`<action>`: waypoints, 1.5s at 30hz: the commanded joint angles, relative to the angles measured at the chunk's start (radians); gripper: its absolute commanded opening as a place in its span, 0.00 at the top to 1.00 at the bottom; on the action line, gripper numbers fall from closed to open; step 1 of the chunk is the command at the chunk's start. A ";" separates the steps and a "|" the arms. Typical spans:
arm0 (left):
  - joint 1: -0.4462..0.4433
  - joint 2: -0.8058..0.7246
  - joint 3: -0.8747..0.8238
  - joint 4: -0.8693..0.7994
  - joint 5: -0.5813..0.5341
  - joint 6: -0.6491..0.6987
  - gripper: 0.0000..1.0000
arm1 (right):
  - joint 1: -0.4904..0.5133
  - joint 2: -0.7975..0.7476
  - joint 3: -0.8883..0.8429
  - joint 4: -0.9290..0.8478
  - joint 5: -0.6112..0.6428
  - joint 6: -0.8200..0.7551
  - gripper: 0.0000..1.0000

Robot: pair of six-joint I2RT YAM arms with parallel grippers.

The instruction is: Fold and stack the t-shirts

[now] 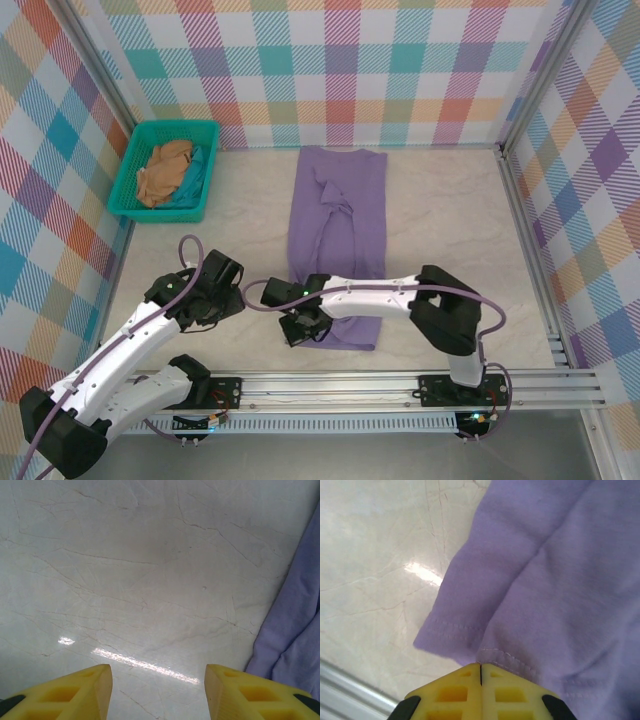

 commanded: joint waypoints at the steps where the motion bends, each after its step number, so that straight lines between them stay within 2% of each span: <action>1: 0.013 -0.010 -0.020 -0.012 0.011 0.019 0.48 | 0.006 -0.110 -0.050 0.033 0.051 0.055 1.00; 19: 0.013 0.000 -0.025 0.006 0.041 0.038 0.47 | 0.007 -0.425 -0.456 0.199 0.199 0.382 1.00; 39: 0.011 0.033 -0.023 0.017 0.067 0.055 0.48 | 0.066 -0.459 -0.562 0.182 0.263 0.605 1.00; 45: 0.006 0.030 -0.034 0.025 0.107 0.056 0.44 | 0.073 -0.467 -0.577 0.169 0.264 0.606 0.83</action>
